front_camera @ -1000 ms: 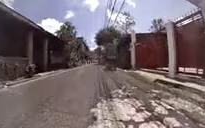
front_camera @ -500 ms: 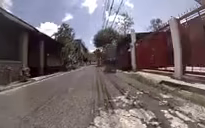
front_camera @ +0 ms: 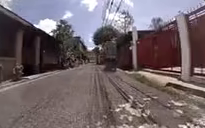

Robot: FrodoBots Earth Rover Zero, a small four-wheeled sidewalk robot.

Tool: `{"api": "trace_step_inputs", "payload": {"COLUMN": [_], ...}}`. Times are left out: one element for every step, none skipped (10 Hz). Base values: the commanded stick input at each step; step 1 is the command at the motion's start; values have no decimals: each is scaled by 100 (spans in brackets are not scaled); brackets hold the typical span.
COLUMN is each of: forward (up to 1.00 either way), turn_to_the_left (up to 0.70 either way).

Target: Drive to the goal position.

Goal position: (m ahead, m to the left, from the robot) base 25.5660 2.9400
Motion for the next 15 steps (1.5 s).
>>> {"api": "trace_step_inputs", "payload": {"forward": [70, 70, 70, 70, 70, 70, 70, 70, 70, 70, 70, 70, 70, 70, 70], "turn_to_the_left": [39, 30, 4, 4, 4, 4, 4, 4, 4, 4, 4, 4, 5, 5, 5]}}
